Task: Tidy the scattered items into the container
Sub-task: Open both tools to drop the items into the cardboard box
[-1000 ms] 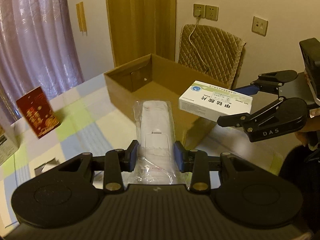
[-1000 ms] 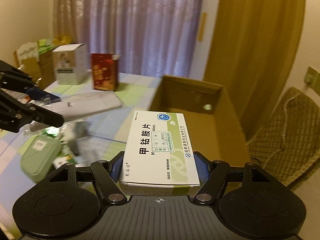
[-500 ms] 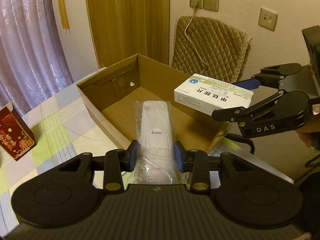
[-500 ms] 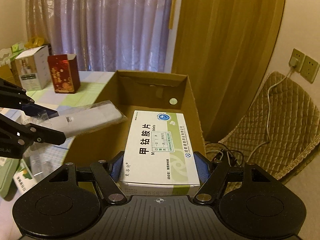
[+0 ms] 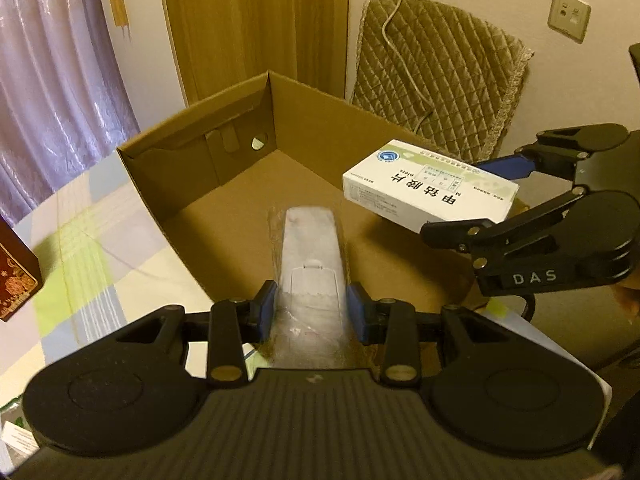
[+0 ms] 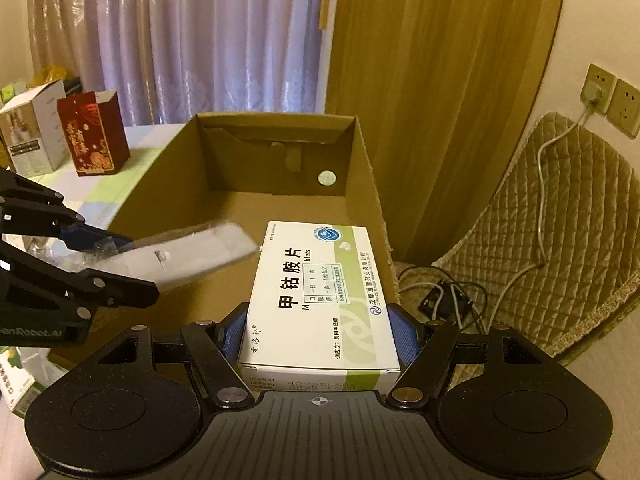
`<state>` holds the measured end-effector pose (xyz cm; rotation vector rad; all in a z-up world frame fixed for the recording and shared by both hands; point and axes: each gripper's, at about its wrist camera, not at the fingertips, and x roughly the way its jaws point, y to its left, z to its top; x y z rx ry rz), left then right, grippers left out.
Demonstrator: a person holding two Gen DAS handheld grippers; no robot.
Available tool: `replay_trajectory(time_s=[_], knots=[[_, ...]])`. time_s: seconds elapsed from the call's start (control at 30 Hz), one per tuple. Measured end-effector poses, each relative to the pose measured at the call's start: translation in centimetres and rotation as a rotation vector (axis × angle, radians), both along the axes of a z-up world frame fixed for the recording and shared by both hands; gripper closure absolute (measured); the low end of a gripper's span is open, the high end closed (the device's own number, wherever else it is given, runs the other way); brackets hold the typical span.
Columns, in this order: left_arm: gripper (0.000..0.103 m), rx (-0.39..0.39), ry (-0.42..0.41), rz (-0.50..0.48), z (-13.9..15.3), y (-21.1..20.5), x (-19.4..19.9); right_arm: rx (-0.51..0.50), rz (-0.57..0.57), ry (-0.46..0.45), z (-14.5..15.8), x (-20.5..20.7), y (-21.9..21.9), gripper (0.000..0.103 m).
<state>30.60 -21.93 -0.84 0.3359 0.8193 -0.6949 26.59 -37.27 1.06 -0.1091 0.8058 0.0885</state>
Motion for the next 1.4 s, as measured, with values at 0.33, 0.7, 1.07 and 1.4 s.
replay_trajectory(time_s=[0.33,0.7,1.07,1.4], knots=[[0.063,-0.005,-0.062,-0.010,0.5,1.2,-0.8,0.008,0.016,0.015,-0.8,0.6,-0.2,0.030],[0.057,-0.023,-0.088,0.019,1.3,3.9,-1.4,0.027,0.045,0.048,-2.3,2.2,1.1,0.029],[0.039,-0.020,-0.103,0.041,1.5,5.4,-2.0,-0.019,0.045,0.027,-2.0,1.7,1.6,0.014],[0.022,-0.010,-0.121,0.131,3.0,10.0,-4.6,-0.061,0.082,-0.063,0.7,-1.4,2.4,0.000]])
